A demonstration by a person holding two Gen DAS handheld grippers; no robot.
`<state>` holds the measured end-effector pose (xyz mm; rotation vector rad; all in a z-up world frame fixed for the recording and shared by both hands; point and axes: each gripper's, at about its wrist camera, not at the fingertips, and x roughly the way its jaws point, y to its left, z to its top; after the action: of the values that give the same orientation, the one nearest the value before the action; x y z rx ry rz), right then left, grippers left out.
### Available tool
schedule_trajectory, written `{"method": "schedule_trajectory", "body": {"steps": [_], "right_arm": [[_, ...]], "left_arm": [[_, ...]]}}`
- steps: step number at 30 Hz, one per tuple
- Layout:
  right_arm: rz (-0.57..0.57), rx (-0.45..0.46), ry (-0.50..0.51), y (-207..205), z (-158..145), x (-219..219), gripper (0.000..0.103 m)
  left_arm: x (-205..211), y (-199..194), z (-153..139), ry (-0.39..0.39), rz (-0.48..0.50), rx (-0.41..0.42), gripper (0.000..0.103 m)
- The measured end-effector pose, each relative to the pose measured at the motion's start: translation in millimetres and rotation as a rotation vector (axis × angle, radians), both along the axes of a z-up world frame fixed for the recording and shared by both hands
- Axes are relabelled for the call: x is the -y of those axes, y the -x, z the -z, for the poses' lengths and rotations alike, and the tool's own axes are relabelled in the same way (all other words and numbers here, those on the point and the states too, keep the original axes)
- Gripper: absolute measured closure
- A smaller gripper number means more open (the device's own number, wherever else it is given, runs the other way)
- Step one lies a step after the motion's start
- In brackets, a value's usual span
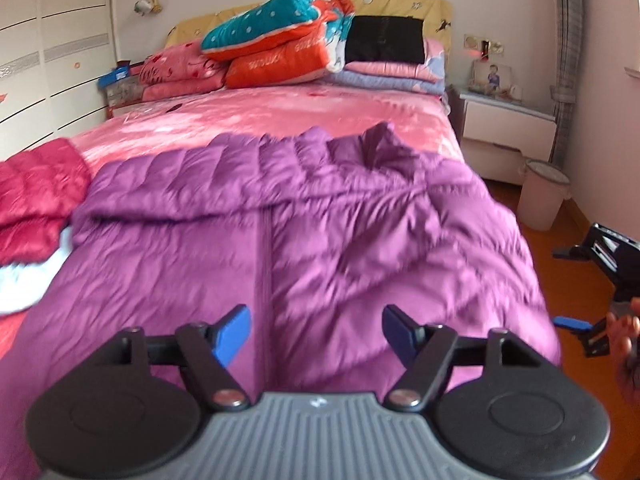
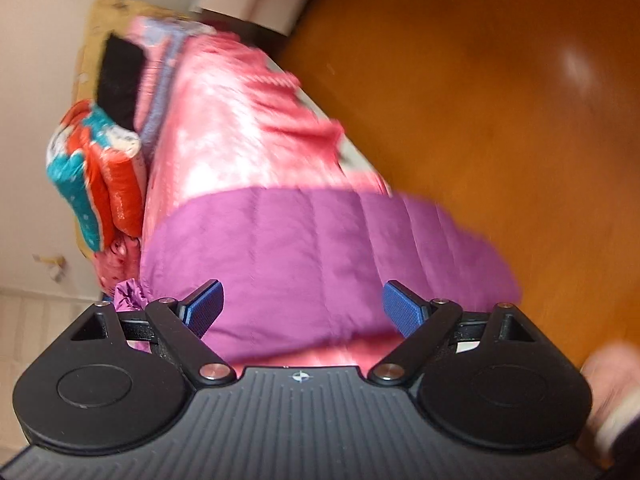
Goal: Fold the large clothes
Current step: 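Move the open right gripper to the jacket's other sleeve, then grasp the other purple sleeve with the right gripper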
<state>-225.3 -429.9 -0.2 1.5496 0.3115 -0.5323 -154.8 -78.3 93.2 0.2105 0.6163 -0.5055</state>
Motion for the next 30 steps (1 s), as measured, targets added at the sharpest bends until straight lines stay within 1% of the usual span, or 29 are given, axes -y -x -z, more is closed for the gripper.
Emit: {"method": "schedule_trajectory", "body": {"steps": [2,5,7,8,15,18,20,24,26,29,30], "right_arm": [[0.043,0.034,-0.133,7,25,-5,0.0],[0.151,0.148,-0.322,14,60,-19,0.0],[0.217,0.202,-0.398,14,75,-28,0.0],[0.237,0.212,-0.423,12,80,-32,0.0],[0.312,0.259,-0.547,-12,111,-49,0.0],[0.372,0.288,-0.612,-19,126,-52,0.0],[0.433,0.326,-0.648,-21,139,-55,0.0],[0.539,0.348,-0.687,-17,157,-49,0.0],[0.552,0.376,-0.692,-20,167,-46,0.0],[0.571,0.382,-0.693,-23,177,-44,0.0],[0.59,0.386,-0.694,-22,178,-46,0.006]], "left_arm": [[-10,7,4,-0.014,-0.02,-0.006,0.026],[-22,8,11,-0.041,-0.058,-0.021,0.026],[-31,10,11,-0.045,-0.076,-0.038,0.026],[-35,11,9,-0.046,-0.082,-0.041,0.026],[-47,24,-1,-0.092,-0.077,-0.021,0.025],[-47,28,-2,-0.112,-0.076,-0.013,0.025],[-46,28,-2,-0.116,-0.075,-0.02,0.025],[-43,27,0,-0.123,-0.081,-0.032,0.025],[-40,26,0,-0.125,-0.079,-0.036,0.025],[-36,25,-2,-0.129,-0.071,-0.035,0.024],[-36,24,-3,-0.125,-0.067,-0.032,0.023]]}}
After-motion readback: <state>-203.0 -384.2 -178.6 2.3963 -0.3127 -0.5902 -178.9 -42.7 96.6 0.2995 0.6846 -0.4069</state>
